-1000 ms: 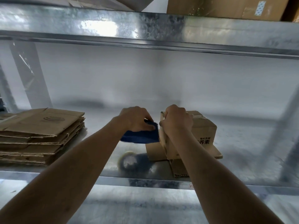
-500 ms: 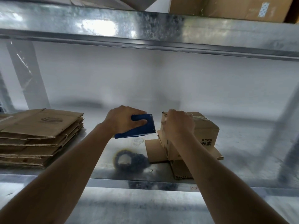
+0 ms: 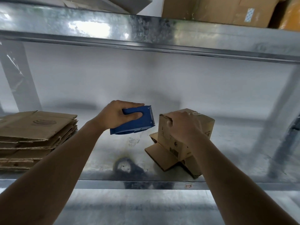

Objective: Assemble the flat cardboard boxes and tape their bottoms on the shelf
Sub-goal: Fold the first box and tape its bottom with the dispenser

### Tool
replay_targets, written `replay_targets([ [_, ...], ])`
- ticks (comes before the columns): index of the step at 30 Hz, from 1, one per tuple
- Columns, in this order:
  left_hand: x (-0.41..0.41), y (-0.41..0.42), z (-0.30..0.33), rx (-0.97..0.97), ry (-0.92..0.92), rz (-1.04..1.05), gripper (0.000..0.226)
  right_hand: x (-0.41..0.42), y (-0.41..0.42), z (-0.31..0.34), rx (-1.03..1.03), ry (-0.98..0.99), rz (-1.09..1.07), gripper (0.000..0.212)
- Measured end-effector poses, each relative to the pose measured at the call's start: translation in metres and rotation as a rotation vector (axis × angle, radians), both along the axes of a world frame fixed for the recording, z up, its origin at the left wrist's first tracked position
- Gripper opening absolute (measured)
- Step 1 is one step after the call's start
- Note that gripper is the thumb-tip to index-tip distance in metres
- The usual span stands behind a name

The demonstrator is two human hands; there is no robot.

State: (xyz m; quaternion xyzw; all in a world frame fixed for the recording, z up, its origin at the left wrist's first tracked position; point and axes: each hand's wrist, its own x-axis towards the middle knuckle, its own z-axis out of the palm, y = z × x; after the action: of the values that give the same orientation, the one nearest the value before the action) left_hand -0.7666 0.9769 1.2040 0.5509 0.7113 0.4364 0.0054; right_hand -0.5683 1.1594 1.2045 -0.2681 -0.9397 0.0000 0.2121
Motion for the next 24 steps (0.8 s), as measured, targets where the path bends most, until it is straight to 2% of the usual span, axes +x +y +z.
replay_targets([
  [5,0.000,-0.004,0.000,0.082,-0.218,-0.206,0.050,0.002,0.001,-0.019,-0.014,0.153,0.039,0.020],
  [8,-0.001,-0.011,0.000,0.102,-0.288,-0.246,0.053,0.006,0.004,-0.014,-0.004,0.151,0.120,0.037],
  [12,-0.001,-0.021,0.002,0.119,-0.362,-0.277,0.055,0.014,0.013,-0.009,-0.026,0.170,0.272,0.043],
  [16,0.006,-0.026,0.011,0.117,-0.349,-0.289,0.055,0.024,0.028,-0.018,-0.079,0.274,0.461,0.047],
  [19,0.014,-0.027,0.020,0.123,-0.330,-0.282,0.057,0.030,0.040,-0.022,-0.044,0.275,0.454,0.049],
  [22,0.019,-0.026,0.025,0.120,-0.303,-0.287,0.057,0.032,0.040,-0.013,-0.048,0.190,0.418,0.047],
  [24,0.023,-0.025,0.028,0.117,-0.288,-0.294,0.058,0.033,0.030,-0.003,-0.087,0.261,0.468,0.046],
])
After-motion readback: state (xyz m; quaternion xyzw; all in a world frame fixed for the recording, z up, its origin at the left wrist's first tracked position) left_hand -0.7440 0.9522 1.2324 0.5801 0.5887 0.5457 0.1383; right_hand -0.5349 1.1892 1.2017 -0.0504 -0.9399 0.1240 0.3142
